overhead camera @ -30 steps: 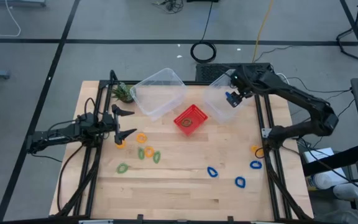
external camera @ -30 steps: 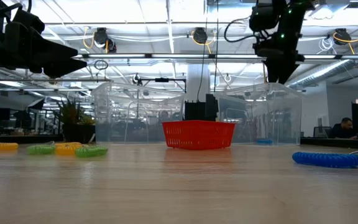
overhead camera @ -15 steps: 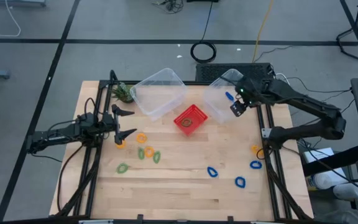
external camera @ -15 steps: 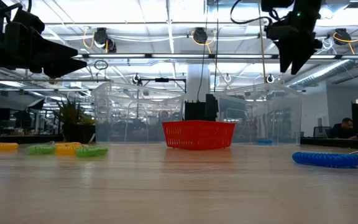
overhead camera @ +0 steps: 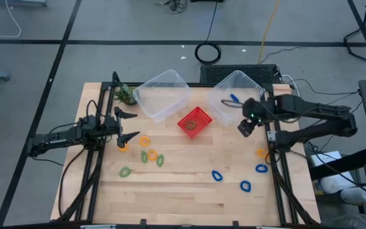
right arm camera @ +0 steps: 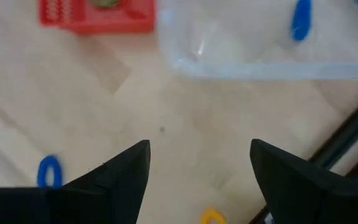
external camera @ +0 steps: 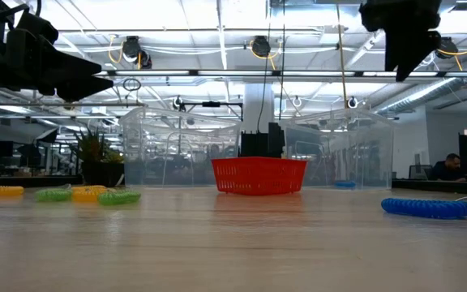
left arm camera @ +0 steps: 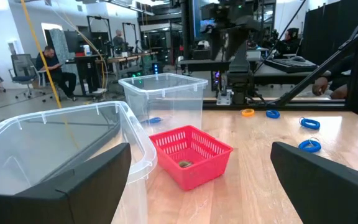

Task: Sort spring keychains
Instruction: Put the blue spring keychain into the right transparent bin

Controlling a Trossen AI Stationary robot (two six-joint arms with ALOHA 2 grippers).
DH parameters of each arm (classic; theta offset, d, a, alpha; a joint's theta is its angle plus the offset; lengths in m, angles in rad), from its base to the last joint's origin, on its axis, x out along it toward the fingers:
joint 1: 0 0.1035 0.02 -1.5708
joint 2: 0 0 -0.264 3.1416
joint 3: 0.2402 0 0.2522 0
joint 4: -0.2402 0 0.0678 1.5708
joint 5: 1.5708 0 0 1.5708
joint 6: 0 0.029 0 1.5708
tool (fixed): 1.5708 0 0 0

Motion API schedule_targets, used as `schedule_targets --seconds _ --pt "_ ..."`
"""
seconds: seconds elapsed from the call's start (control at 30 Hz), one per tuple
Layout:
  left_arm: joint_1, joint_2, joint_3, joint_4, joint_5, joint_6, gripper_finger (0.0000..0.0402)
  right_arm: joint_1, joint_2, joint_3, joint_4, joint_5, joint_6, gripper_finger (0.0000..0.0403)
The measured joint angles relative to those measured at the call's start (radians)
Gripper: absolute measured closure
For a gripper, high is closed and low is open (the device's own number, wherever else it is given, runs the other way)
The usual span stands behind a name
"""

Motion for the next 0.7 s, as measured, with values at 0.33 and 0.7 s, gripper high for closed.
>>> schedule_targets --seconds 0.33,0.7 --pt "0.0 0.0 0.0 0.0 0.0 0.0 0.0007 0.324 0.003 0.0 -0.032 -0.003 0.235 0.0138" --pt "0.0 0.0 0.0 0.0 0.0 0.0 0.0007 0.693 0.089 0.0 -0.035 -0.026 0.586 0.0138"
